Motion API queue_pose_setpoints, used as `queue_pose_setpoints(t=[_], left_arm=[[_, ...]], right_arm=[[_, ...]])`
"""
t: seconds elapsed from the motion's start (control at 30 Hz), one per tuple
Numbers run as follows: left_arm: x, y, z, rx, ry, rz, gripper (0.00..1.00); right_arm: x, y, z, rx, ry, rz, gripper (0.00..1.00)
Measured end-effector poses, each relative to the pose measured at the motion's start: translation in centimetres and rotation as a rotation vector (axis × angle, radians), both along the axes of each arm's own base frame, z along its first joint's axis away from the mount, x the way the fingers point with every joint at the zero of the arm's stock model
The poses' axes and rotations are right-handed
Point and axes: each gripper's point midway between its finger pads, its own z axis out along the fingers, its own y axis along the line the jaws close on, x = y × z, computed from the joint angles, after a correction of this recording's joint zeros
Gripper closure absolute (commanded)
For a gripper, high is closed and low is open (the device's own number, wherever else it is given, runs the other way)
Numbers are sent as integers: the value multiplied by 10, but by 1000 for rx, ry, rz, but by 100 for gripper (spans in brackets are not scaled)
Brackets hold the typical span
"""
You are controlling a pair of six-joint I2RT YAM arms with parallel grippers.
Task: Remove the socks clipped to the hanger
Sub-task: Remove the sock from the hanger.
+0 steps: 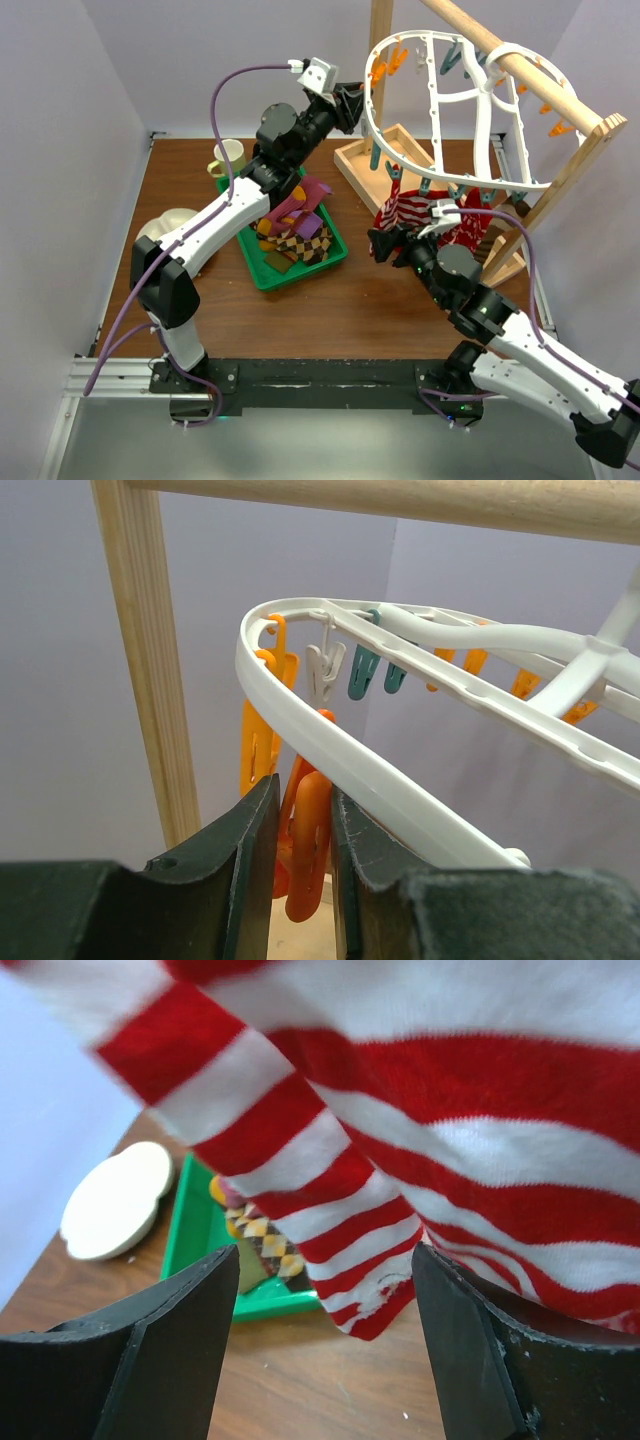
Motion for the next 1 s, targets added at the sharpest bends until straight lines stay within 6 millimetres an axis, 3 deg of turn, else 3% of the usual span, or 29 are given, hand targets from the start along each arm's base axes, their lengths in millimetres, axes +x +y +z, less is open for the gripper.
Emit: queue_pose_setpoints(t=[0.17,0.33,0.43,0.57,0.67,0.77,1.0], left_arm=[[0,0,0,0,0,0,98],[0,0,0,0,0,0,98],[0,0,0,0,0,0,98],[0,0,0,0,0,-1,97],[0,0,0,0,0,-1,96],[0,0,0,0,0,-1,96],[0,0,0,0,0,-1,90]], right_arm=[[13,1,-15,-23,40,-56,27],[20,-4,-15,-12,44,-115,32],[22,-6,-10,3,32,-134,46],[23,-5,-5,16,16,-135,80],[22,-5,-2,22,5,-128,94],[19,-4,4,35,-7,-110,100],[7,5,13,54,-19,-21,100]])
